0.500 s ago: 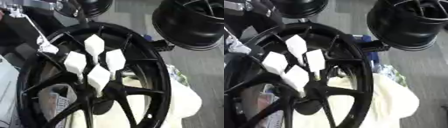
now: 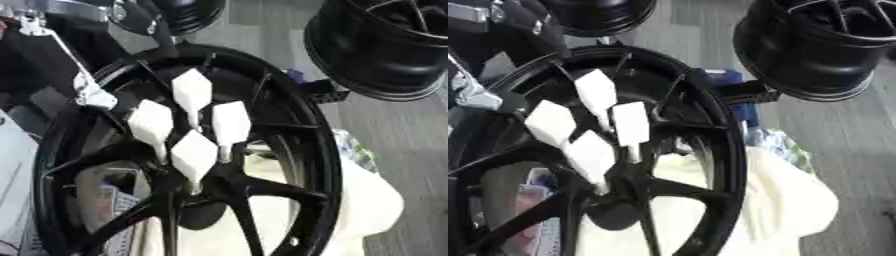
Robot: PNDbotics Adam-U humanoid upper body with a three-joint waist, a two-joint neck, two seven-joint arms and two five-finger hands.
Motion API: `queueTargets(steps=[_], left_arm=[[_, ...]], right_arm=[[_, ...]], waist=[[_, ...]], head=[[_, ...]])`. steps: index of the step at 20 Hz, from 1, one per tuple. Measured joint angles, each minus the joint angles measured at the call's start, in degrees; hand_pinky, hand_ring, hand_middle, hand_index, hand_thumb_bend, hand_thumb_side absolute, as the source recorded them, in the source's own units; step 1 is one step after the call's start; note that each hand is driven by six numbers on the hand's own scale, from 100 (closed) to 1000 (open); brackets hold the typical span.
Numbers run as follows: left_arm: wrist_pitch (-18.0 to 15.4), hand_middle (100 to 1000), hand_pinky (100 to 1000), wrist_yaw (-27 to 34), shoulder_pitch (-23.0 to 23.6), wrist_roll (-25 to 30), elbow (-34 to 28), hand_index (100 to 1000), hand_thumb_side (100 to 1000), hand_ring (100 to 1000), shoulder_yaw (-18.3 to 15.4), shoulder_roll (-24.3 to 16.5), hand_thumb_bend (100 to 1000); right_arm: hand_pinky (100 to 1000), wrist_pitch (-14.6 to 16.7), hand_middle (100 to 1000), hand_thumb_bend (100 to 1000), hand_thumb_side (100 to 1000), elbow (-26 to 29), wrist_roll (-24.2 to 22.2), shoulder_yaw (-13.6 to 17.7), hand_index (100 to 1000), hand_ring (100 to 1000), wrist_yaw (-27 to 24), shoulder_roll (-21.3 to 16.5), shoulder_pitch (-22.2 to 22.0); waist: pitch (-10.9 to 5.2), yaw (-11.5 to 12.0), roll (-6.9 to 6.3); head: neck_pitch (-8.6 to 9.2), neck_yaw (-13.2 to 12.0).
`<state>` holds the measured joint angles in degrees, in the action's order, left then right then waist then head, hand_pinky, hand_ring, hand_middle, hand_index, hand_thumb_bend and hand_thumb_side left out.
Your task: Pull the pin out of the wheel hub.
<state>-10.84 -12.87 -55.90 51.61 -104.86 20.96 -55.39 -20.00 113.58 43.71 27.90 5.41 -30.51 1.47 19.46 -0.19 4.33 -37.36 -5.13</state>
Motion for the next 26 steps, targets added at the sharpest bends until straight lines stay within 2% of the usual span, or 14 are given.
queueTargets(steps=[4, 11, 21, 26], left_arm=[[0.0, 762, 832, -0.1, 0.5, 0.0, -0.1, 874, 471, 835, 0.7, -0.1, 413], [-0.8, 761, 828, -2.2, 1.1, -0.2, 0.3, 866, 485, 834, 2.8, -0.1, 433], [-1.9, 740, 820, -5.8, 1.1, -0.7, 3.4, 872, 463, 826, 4.8, 1.0, 445], [-2.2, 701, 812, -7.5, 1.5, -1.0, 5.0, 870, 453, 806, 5.1, 1.6, 440]], right_arm=[[824, 0.0, 666, 440, 247, 0.0, 0.0, 0.0, 836, 597, 0.0, 0.0, 0.0], [825, 0.0, 666, 439, 248, 0.0, 0.0, 0.0, 837, 597, 0.0, 0.0, 0.0], [825, 0.0, 666, 436, 250, 0.0, 0.0, 0.0, 837, 597, 0.0, 0.0, 0.0], [825, 0.0, 666, 436, 250, 0.0, 0.0, 0.0, 837, 597, 0.0, 0.1, 0.1]], waist=[[0.00, 0.0, -0.04], [0.00, -0.1, -0.19], [0.00, -0.2, -0.10], [0.00, -0.3, 0.01]], head=[[0.10, 0.0], [0.19, 0.0], [0.20, 0.0], [0.20, -0.1]])
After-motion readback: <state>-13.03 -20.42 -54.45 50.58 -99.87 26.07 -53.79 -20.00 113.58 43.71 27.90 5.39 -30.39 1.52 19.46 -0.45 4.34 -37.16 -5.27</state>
